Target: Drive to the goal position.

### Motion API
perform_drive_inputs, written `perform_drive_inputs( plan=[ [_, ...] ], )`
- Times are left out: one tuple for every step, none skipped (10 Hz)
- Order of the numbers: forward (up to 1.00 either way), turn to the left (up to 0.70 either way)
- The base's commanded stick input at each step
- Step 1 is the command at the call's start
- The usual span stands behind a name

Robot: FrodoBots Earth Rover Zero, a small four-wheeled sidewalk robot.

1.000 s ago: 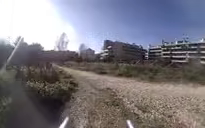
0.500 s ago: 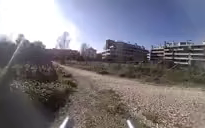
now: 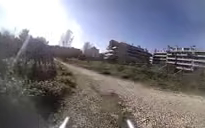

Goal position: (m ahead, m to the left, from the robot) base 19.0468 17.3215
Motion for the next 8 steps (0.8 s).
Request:
perform_drive_inputs(
  plan=[
    [0.5,0.45],
    [0.5,0.2],
    [0.5,0.0],
    [0.5,0.0],
    [0.5,0.0],
    [0.5,0.0],
    [0.5,0.0],
    [0.5,0.0]
  ],
)
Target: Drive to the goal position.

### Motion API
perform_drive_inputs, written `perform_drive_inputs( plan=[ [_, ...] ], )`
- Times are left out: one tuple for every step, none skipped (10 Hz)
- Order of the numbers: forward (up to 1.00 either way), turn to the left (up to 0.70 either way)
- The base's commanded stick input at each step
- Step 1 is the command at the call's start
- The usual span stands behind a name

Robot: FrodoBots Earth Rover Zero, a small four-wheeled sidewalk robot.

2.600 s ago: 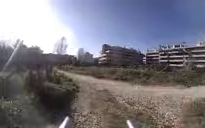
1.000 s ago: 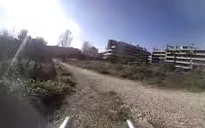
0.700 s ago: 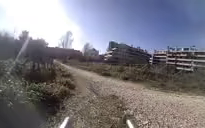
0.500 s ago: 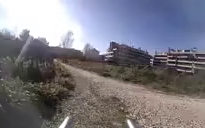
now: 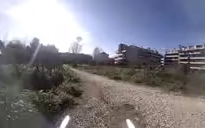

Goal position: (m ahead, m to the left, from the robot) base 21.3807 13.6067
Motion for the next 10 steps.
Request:
perform_drive_inputs(
  plan=[
    [0.5,0.0],
    [0.5,0.0],
    [0.5,0.0],
    [0.5,0.0],
    [0.5,0.0],
    [0.5,0.0],
    [0.5,0.0],
    [0.5,0.0],
    [0.5,0.0],
    [0.5,0.0]
  ],
)
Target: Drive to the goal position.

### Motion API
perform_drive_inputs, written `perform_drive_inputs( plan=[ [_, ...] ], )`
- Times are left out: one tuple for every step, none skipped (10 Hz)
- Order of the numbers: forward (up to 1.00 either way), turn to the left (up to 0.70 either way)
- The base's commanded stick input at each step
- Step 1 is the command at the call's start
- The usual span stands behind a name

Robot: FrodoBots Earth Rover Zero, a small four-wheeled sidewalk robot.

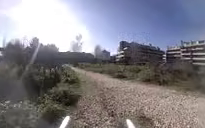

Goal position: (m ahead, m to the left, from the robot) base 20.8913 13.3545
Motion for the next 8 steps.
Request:
perform_drive_inputs(
  plan=[
    [0.5,0.0],
    [0.5,0.0],
    [0.5,0.0],
    [0.5,0.0],
    [0.5,0.0],
    [0.5,0.0],
    [0.5,0.0],
    [0.5,0.0]
  ],
)
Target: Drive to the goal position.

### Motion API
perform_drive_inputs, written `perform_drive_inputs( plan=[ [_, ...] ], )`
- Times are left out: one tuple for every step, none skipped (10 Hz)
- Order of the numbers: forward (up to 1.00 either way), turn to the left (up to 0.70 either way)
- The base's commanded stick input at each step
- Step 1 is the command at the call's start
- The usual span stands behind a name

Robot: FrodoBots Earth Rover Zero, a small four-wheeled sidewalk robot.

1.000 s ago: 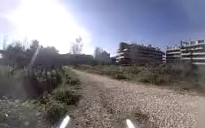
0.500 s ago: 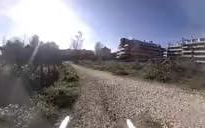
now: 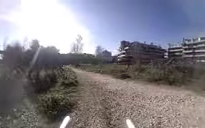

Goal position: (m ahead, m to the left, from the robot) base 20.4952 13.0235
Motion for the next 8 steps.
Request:
perform_drive_inputs(
  plan=[
    [0.5,0.0],
    [0.5,0.0],
    [0.5,0.0],
    [0.5,0.0],
    [0.5,0.0],
    [0.5,0.0],
    [0.5,0.0],
    [0.5,0.0]
  ],
)
